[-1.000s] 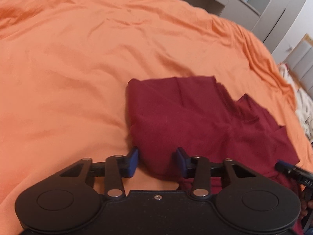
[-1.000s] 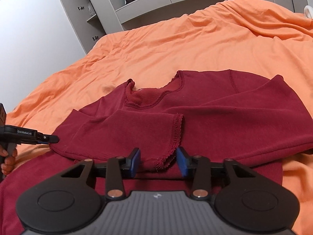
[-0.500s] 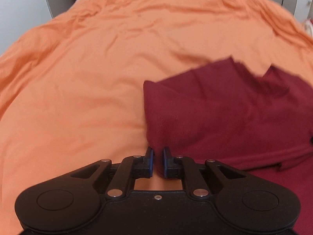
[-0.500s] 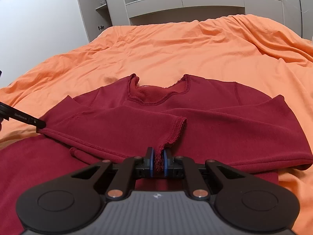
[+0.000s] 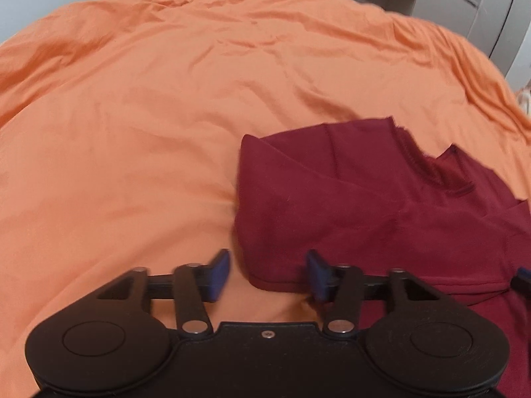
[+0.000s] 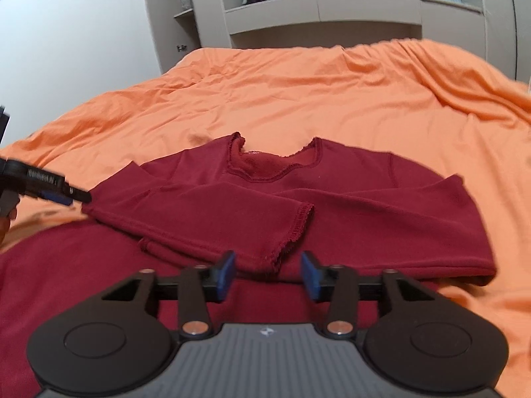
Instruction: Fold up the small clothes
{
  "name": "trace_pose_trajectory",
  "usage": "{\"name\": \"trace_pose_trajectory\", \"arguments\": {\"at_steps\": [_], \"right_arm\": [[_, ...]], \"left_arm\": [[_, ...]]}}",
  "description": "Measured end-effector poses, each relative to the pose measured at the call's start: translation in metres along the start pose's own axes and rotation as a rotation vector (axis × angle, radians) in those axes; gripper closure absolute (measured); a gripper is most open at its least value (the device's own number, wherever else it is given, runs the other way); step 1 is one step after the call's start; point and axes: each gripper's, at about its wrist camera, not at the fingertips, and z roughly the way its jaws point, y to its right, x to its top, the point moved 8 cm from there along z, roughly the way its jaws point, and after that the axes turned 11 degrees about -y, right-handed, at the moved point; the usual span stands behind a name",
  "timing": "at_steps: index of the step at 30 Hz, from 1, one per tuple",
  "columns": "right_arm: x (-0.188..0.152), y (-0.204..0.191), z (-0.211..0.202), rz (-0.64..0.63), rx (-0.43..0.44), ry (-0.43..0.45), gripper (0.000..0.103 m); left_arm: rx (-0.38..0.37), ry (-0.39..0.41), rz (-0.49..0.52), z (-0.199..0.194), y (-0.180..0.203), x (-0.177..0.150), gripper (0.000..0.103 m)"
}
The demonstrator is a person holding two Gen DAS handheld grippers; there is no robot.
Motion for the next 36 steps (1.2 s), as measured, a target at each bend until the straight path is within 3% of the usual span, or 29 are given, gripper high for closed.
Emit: {"name": "trace_pose_trajectory", "arguments": {"at_steps": [6, 11, 20, 28, 33, 36], "right_arm": [[-0.022, 0.000, -0.046, -0.066, -0.013, 0.026, 0.014], [-0.047, -0.004, -0.085, -0.128, -0.011, 0.043, 0.000], [-0.099, -0.021, -0.141, -0.229, -0.035, 0.033, 0.000], [-0.142, -0.053, -0.172, -0.399, 0.010, -0.006, 0.000], [-0.166, -0.067, -0.172, -0.489, 0.059, -0.078, 0.000], [-0.178, -0.072, -0.165, -0.528, 0.061, -0.113, 0.000]], "left_arm": [[0.003, 0.092, -0.006, -0.036, 0.001, -0.019, 0.011], [0.008, 0.163, 0.056, -0.069, 0.011, -0.046, 0.001], [0.033, 0.240, 0.216, -0.118, 0.043, -0.108, 0.001], [-0.018, 0.250, 0.261, -0.141, 0.066, -0.154, 0.001], [-0.041, 0.250, 0.301, -0.149, 0.081, -0.173, 0.001], [-0.095, 0.280, 0.355, -0.158, 0.096, -0.186, 0.001]]}}
